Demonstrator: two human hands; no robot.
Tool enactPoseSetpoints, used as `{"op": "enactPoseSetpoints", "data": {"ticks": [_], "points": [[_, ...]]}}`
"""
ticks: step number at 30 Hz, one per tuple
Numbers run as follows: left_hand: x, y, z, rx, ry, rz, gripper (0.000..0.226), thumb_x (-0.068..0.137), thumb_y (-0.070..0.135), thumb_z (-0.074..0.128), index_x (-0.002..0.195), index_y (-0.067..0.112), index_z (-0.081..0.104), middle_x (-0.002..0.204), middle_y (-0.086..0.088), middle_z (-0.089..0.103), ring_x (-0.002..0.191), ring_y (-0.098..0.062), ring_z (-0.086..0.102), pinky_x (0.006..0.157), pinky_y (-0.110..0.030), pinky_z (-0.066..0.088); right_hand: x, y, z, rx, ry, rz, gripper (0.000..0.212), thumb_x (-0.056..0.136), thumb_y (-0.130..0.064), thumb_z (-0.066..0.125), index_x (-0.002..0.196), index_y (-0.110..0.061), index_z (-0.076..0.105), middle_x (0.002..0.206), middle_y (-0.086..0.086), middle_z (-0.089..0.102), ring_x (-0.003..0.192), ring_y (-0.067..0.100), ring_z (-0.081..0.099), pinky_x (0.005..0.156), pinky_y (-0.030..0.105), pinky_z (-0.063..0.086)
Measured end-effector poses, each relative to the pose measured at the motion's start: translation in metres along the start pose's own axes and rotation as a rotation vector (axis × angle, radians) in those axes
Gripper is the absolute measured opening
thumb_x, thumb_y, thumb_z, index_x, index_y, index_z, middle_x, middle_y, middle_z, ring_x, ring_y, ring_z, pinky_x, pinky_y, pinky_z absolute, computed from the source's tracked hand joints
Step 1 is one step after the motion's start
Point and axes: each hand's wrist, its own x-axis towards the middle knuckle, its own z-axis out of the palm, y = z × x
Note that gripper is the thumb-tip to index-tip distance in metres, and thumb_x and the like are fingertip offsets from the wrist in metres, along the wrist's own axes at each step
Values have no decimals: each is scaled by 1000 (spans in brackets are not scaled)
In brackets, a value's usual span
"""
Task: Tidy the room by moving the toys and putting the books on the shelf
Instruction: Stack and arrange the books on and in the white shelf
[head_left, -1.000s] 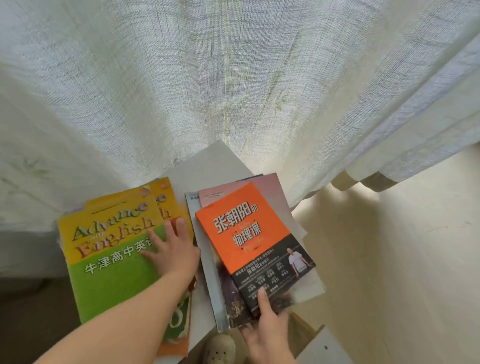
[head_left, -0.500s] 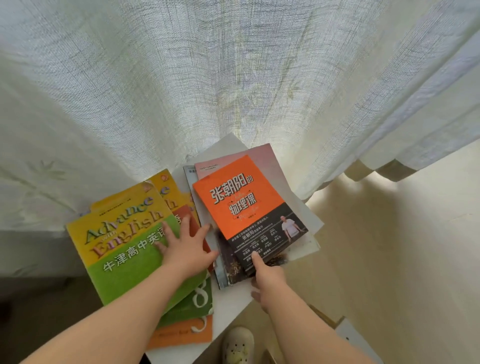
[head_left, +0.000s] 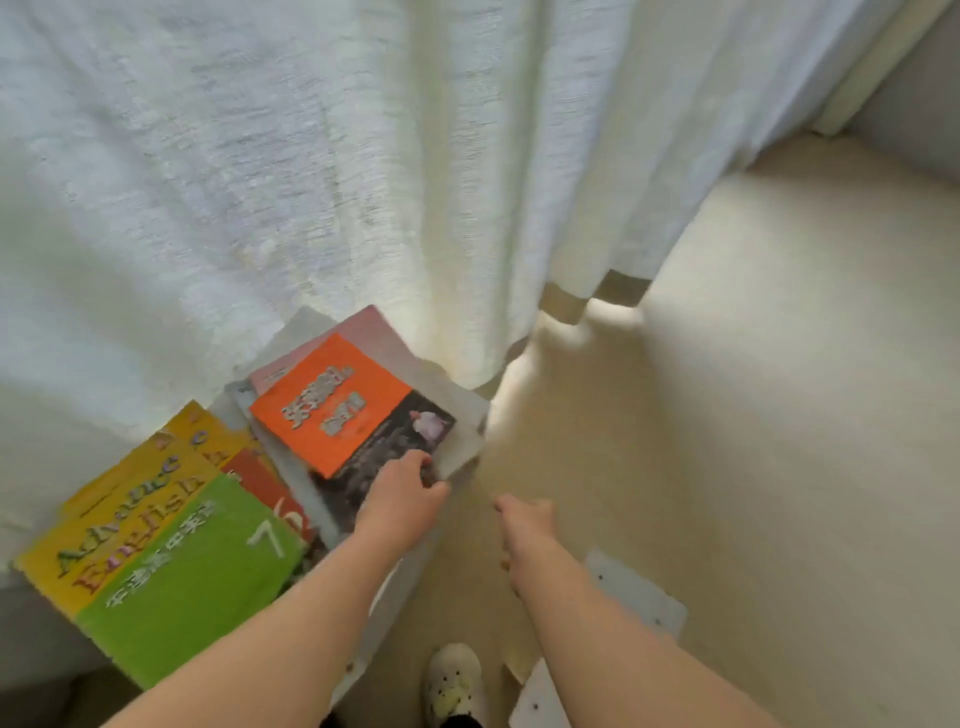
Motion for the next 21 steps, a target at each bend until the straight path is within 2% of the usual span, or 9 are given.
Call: {"op": "enactPoseSetpoints", "data": {"ticks": [1, 4, 6, 8, 10, 12, 15, 17, 21], "points": [[-9, 16, 9, 5, -29, 12, 37, 91, 26, 53, 125, 13, 50, 121, -7, 56, 106, -24, 54, 83, -28, 42, -4, 3, -22, 27, 25, -3, 30, 83, -18, 61, 109, -12, 47, 88, 9, 48, 71, 21, 47, 65, 24, 40], [-44, 67, 46, 14, -125, 49, 34, 91, 26, 53, 123, 14, 52, 120, -6, 60, 108, -24, 56, 78, -25, 41, -20, 18, -102, 99, 99, 24, 29, 80, -21, 62, 104, -6, 55, 86, 12, 57, 80, 28, 55, 76, 33, 48], [-76, 100, 80, 28, -189, 96, 36, 91, 26, 52, 125, 13, 52, 123, -6, 59, 111, -24, 55, 84, -25, 41, -37, 30, -164, 180, 123, 53, 22, 87, -17, 58, 105, -6, 51, 77, 8, 49, 67, 23, 49, 64, 32, 43], [-113, 135, 121, 47, -254, 156, 35, 92, 25, 51, 125, 12, 52, 121, -7, 59, 108, -23, 55, 85, -25, 41, -44, 55, -233, 239, 167, 66, 25, 90, -14, 55, 113, -3, 52, 75, 7, 46, 57, 18, 41, 55, 29, 35], [-158, 167, 174, 54, -321, 192, 33, 92, 24, 50, 123, 13, 53, 112, -4, 59, 96, -20, 55, 79, -23, 40, -55, 86, -304, 323, 223, 71, 30, 89, -13, 56, 117, -3, 52, 78, 9, 48, 57, 18, 41, 54, 29, 36], [-195, 189, 223, 61, -384, 200, 31, 92, 23, 50, 121, 13, 53, 103, -2, 57, 90, -19, 53, 77, -24, 40, -65, 116, -364, 386, 278, 86, 27, 89, -13, 57, 114, -5, 51, 75, 8, 46, 58, 19, 41, 52, 28, 34], [-246, 217, 293, 83, -469, 213, 29, 91, 22, 52, 118, 11, 54, 103, -7, 57, 89, -21, 52, 77, -26, 40, -82, 164, -441, 459, 328, 92, 9, 91, -12, 53, 96, -5, 51, 73, 8, 43, 54, 19, 39, 51, 26, 30], [-280, 235, 336, 143, -532, 247, 26, 91, 23, 53, 115, 12, 55, 99, -9, 58, 86, -22, 52, 74, -25, 39, -93, 200, -486, 518, 366, 121, 8, 92, -11, 51, 85, -6, 50, 73, 11, 44, 51, 18, 37, 50, 25, 28], [-333, 267, 406, 266, -628, 328, 25, 91, 22, 54, 113, 10, 56, 90, -7, 54, 82, -19, 48, 71, -23, 36, -111, 259, -555, 683, 430, 216, 7, 89, -10, 54, 91, -4, 52, 63, 8, 43, 52, 18, 37, 51, 25, 28]]}}
